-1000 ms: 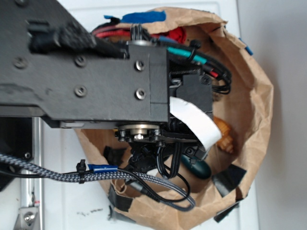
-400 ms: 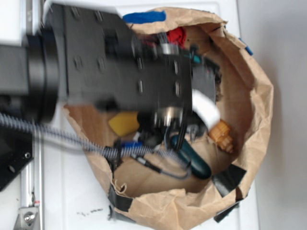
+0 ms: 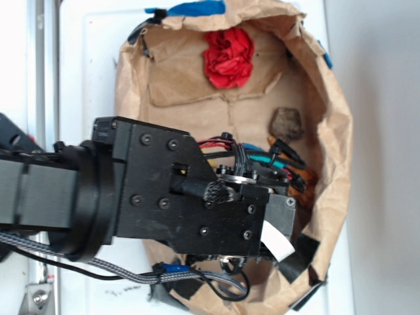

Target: Grab the plastic pickle.

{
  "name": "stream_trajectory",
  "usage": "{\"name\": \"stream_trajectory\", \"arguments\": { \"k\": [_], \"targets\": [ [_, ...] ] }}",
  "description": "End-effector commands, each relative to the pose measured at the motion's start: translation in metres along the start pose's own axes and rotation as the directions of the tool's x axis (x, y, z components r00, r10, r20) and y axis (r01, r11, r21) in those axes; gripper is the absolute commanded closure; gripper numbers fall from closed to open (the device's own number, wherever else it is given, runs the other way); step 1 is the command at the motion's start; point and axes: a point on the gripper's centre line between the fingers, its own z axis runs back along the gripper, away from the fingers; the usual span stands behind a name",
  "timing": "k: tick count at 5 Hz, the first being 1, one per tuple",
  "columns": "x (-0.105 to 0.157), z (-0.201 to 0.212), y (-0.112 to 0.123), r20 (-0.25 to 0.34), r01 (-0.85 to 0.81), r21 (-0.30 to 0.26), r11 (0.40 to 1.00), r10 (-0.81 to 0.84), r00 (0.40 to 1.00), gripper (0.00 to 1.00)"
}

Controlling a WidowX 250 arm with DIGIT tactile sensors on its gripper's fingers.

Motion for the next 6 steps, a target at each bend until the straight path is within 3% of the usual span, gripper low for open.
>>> {"name": "stream_trajectory", "arguments": {
  "k": [1, 3, 4, 5, 6],
  "targets": [
    [0.015, 0.016, -0.003, 0.057, 0.018, 0.031, 0.999, -0.02, 0.998, 0.0],
    [0.015, 0.016, -0.003, 0.057, 0.018, 0.031, 0.999, -0.02, 0.998, 0.0],
    [0.021, -0.012, 0.009, 0.1, -0.013, -0.005, 1.0, 0.013, 0.995, 0.0],
    [0.023, -0.038, 0.014, 0.061, -0.007, -0.039, 0.999, 0.009, 0.998, 0.0],
    [0.023, -0.039, 0.013, 0.074, 0.0, -0.051, 0.999, 0.004, 0.997, 1.0]
  ]
}}
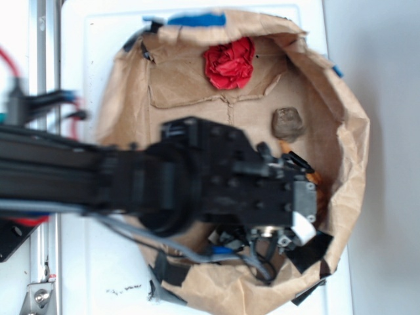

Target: Grab the plastic pickle.

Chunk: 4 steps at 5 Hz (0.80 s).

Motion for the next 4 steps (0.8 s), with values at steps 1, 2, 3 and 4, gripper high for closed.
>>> {"name": "stream_trajectory", "arguments": {
  "k": [1, 2, 3, 4],
  "targets": [
    [0.009, 0.014, -0.001, 0.074, 0.029, 0.035, 0.999, -0.031, 0.997, 1.0],
    [0.002, 0.035, -0.004, 0.113, 0.031, 0.062, 0.998, -0.038, 0.993, 1.0],
    [-0.023, 0.08, 0.002, 0.133, -0.059, 0.036, 0.998, 0.054, 0.99, 1.0],
    [-0.046, 0.121, 0.008, 0.109, -0.225, 0.061, 0.972, 0.218, 0.97, 1.0]
  ]
}}
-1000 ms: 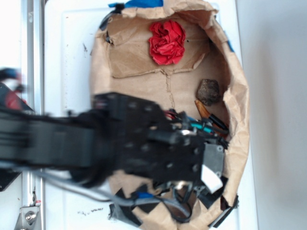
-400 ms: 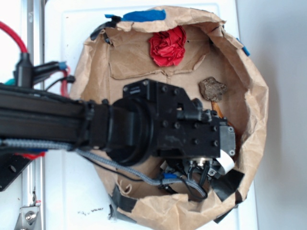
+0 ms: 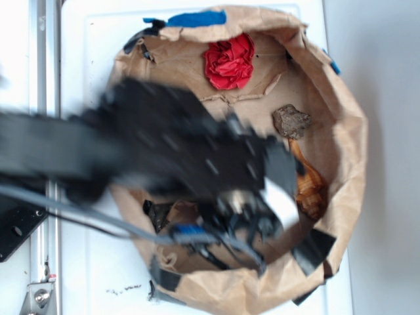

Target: Grab the plastic pickle.

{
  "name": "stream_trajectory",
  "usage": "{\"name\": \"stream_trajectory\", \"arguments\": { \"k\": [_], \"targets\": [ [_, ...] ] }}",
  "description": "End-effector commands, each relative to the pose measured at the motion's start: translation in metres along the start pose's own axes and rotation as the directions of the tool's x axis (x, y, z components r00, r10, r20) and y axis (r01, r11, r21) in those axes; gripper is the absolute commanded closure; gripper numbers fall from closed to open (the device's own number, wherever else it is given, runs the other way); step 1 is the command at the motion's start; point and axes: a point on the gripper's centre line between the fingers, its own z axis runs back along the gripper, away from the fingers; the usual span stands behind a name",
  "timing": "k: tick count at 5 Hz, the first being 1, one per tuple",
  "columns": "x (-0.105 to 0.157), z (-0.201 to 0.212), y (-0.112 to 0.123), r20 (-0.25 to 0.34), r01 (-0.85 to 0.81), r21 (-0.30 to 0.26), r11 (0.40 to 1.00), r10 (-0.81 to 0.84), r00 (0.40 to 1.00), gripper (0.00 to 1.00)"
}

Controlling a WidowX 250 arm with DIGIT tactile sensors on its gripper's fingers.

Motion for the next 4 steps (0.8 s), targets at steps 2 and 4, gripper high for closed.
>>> {"name": "stream_trajectory", "arguments": {
  "k": [2, 4],
  "targets": [
    [-0.022, 0.103, 0.008, -0.054, -0.524, 0.251, 0.814, 0.552, 0.832, 1.0],
    [-0.018, 0.096, 0.009, -0.114, -0.593, 0.304, 0.746, 0.646, 0.755, 1.0]
  ]
}}
